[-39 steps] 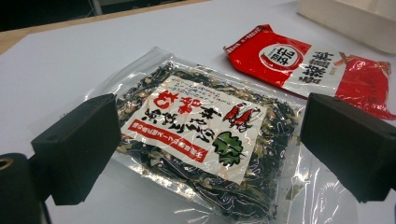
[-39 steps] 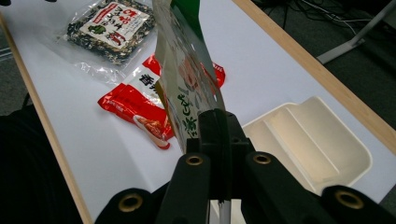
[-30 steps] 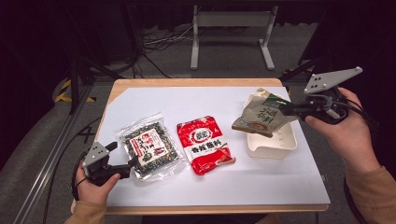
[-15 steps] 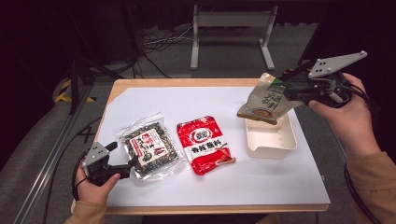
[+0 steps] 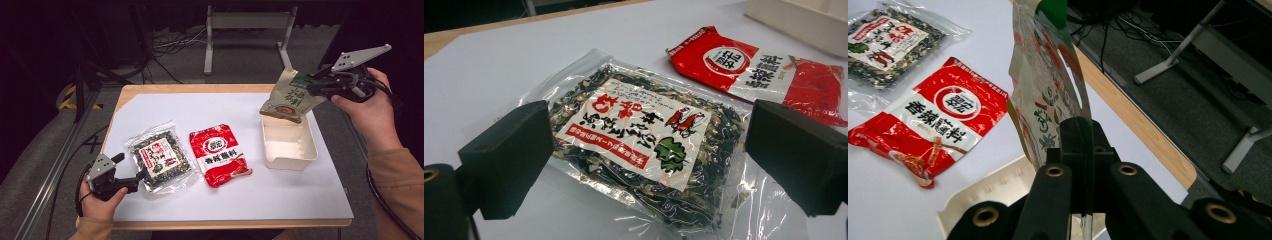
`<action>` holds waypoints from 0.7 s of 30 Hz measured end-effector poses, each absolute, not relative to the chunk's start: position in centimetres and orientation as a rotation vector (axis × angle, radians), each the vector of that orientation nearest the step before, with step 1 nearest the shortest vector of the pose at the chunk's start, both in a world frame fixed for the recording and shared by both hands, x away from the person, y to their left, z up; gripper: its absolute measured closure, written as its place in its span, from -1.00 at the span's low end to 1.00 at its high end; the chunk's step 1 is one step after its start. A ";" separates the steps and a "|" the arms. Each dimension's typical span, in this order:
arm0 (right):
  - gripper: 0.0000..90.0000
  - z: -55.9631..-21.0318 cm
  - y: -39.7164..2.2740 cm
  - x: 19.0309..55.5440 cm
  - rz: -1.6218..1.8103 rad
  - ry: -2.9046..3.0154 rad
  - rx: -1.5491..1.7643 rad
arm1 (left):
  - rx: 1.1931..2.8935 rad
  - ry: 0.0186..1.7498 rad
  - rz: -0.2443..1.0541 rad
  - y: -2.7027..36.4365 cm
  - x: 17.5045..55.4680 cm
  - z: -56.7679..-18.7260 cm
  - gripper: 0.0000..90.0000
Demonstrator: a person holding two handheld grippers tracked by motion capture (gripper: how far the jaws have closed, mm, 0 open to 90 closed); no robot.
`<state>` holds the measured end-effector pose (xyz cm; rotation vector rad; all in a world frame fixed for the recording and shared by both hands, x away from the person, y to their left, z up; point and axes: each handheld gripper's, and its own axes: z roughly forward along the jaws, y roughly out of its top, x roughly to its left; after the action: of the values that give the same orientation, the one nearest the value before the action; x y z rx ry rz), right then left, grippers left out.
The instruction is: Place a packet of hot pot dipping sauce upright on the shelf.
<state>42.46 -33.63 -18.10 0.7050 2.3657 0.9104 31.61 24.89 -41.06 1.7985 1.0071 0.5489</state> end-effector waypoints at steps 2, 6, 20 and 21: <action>0.98 -18.1 -33.7 43.0 0.905 2.359 0.705 | 1.800 1.010 0.548 24.9 31.6 -41.1 -0.87; 0.98 -18.2 -33.7 43.8 0.894 2.353 0.696 | 1.800 1.009 0.545 24.9 31.6 -41.1 -0.87; 0.98 -19.2 -34.2 47.3 0.812 2.348 0.626 | 1.796 1.004 0.550 24.9 31.8 -41.1 -0.87; 0.98 -19.4 -34.3 47.6 0.810 2.348 0.627 | 1.795 1.005 0.546 24.9 31.8 -41.1 -0.87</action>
<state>47.58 -34.28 -19.39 0.6273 2.3482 0.8102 31.83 24.88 -41.13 1.7949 1.0045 0.5463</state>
